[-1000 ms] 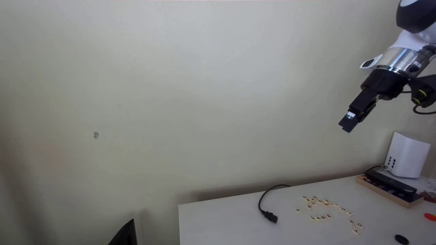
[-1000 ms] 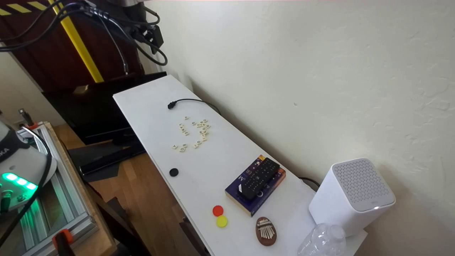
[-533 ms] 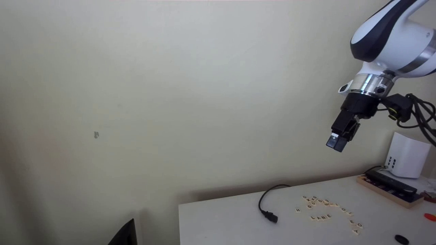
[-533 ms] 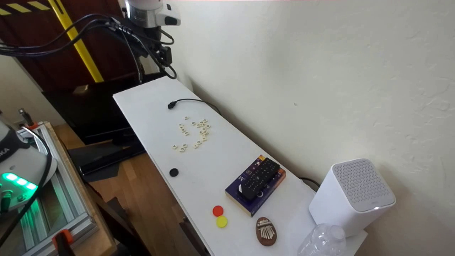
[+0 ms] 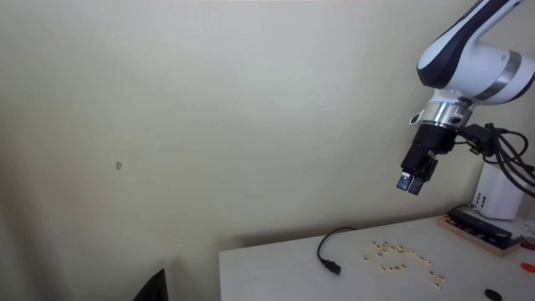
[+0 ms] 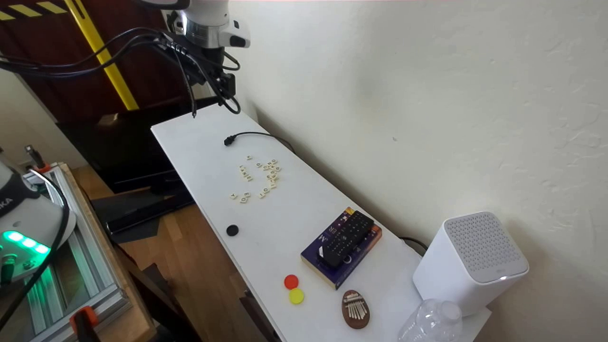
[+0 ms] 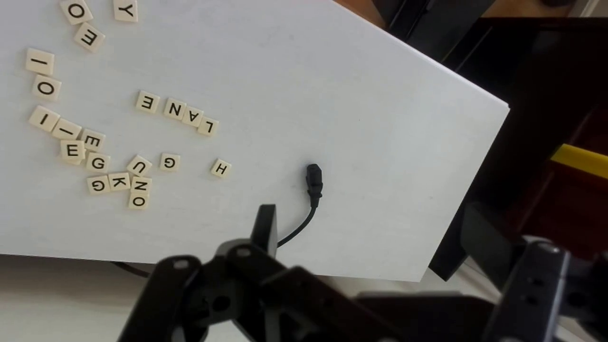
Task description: Arrange the letter tiles
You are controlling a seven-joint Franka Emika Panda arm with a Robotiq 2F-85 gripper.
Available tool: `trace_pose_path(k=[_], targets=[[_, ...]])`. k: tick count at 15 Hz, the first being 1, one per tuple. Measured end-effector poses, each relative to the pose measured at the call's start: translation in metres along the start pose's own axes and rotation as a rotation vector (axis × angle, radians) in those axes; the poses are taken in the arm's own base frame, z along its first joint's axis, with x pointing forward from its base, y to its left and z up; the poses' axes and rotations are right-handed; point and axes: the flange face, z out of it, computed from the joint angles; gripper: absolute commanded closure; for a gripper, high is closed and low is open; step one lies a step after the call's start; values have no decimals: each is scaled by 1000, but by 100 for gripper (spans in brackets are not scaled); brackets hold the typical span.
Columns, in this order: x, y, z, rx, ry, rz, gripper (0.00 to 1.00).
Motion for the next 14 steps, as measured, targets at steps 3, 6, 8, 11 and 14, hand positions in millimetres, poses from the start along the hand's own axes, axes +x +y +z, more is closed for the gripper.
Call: trace_pose_path(k=[3, 6, 8, 11, 14], targets=[[0, 0, 0, 0, 0, 0, 0], [0, 2, 1, -24, 11, 24, 0], [0, 9, 3, -63, 38, 71, 0], [-4, 18, 6, -114, 78, 130, 0], [-6, 25, 12, -139, 91, 195, 0]])
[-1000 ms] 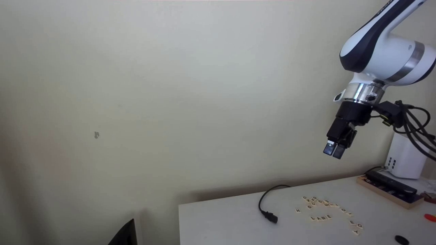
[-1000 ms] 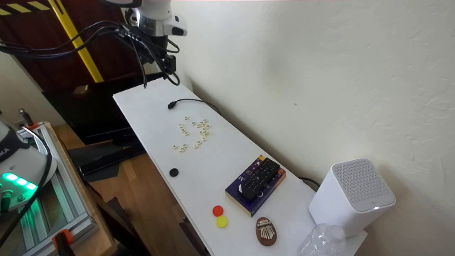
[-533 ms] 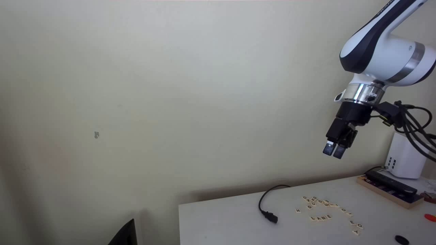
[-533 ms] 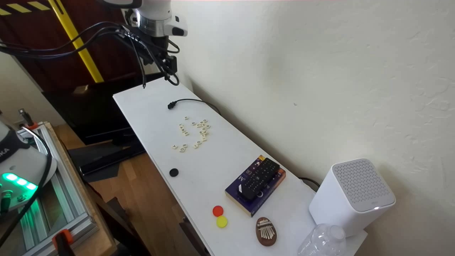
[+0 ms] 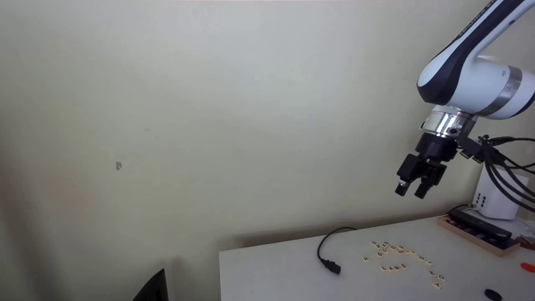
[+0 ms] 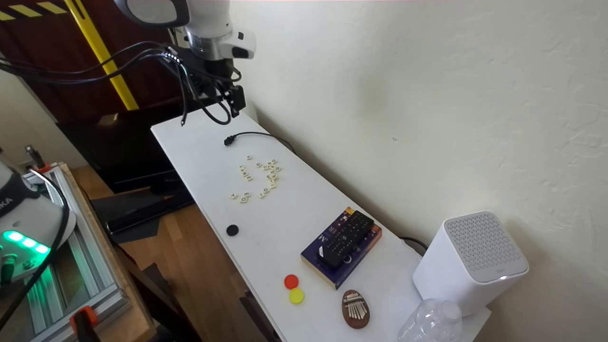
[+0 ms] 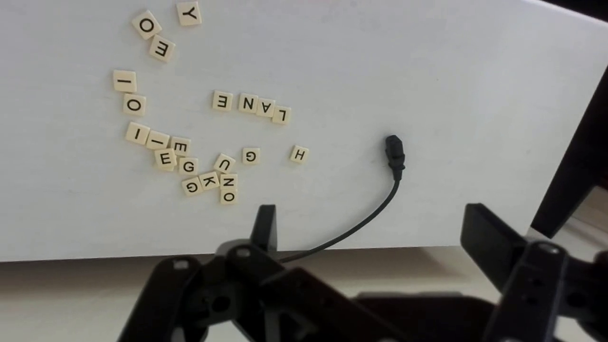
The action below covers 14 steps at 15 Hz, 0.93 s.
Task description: Arrange the letter tiles
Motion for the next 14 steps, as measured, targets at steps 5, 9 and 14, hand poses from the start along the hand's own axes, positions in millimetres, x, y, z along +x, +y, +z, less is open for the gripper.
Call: trace_pose_path(k=[5, 9, 14], targets=[[-2, -3, 16, -4, -22, 128, 0], [-2, -6, 18, -3, -23, 144, 0], [-3, -9, 26, -4, -42, 250, 0]])
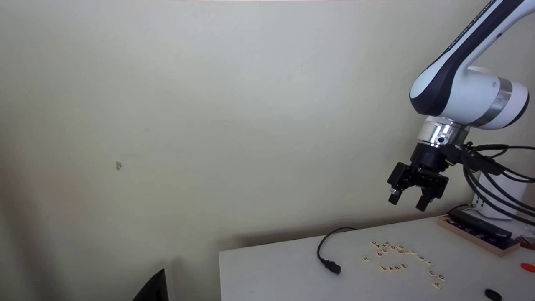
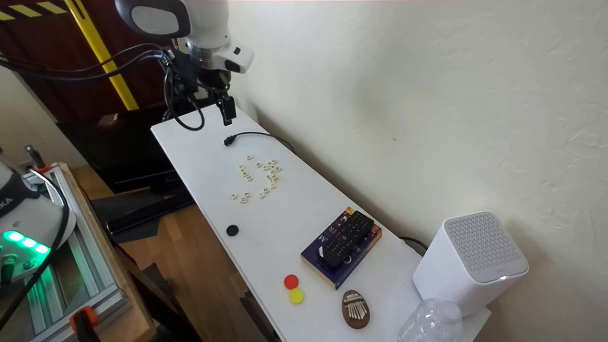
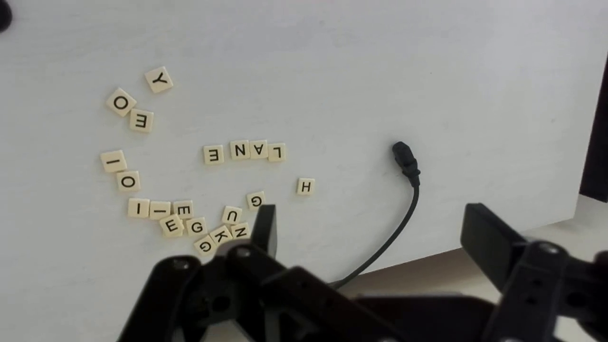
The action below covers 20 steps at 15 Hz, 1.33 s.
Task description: Arrange the letter tiles
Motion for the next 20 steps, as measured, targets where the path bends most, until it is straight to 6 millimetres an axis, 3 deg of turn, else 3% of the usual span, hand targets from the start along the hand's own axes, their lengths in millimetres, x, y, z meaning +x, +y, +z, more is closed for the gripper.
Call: trace_pose_path(k=[6, 20], targets=[[0, -3, 22, -26, -7, 209, 0], [24, 6, 96, -128, -23, 201, 0]])
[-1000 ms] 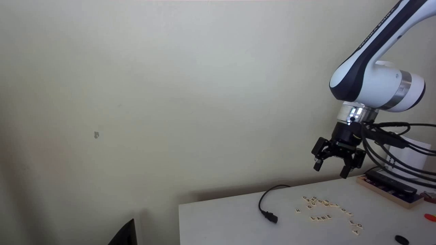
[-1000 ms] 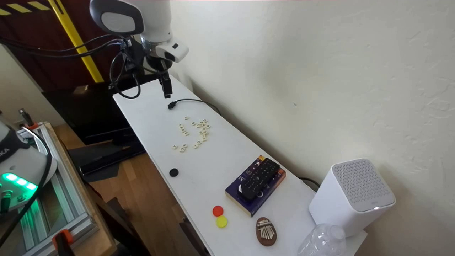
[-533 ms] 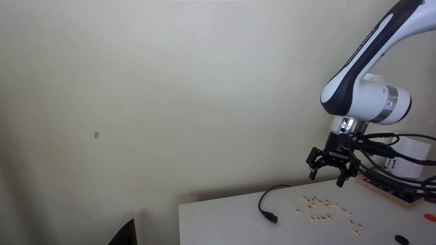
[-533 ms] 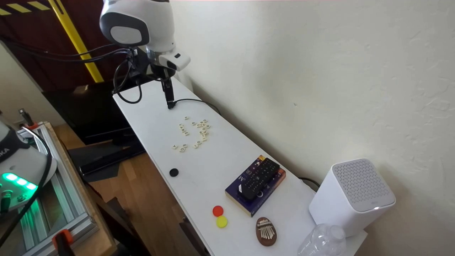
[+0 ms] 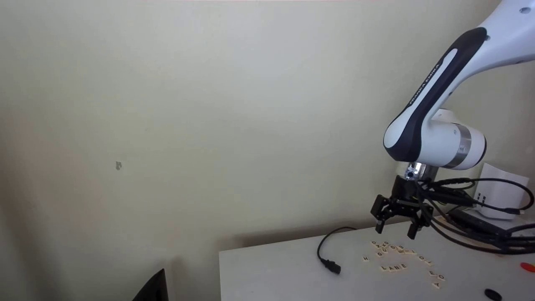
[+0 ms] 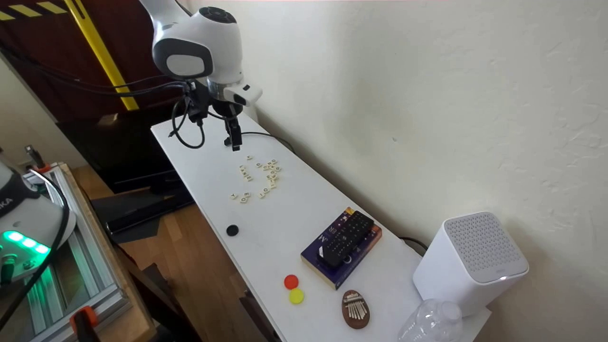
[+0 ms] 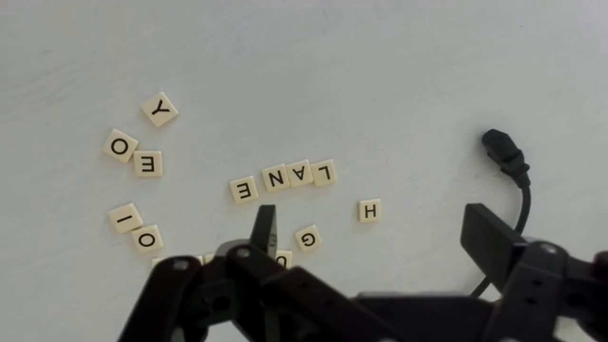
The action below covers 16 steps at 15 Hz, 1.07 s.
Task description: Arrange the letter tiles
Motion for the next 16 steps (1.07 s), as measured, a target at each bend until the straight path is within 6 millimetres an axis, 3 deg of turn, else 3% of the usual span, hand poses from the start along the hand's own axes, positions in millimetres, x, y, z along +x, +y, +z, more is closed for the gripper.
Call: trace_pose_path(k=[1, 2, 3, 5, 14, 16], targets=[[2, 0, 5, -15, 0, -19, 0], [5, 1, 10, -30, 3, -36, 7], [7, 2, 15, -45, 5, -55, 26], [9, 4, 25, -68, -1, -88, 32], [16, 8, 65, -109, -4, -148, 97], [18, 10, 72, -114, -11, -155, 100]])
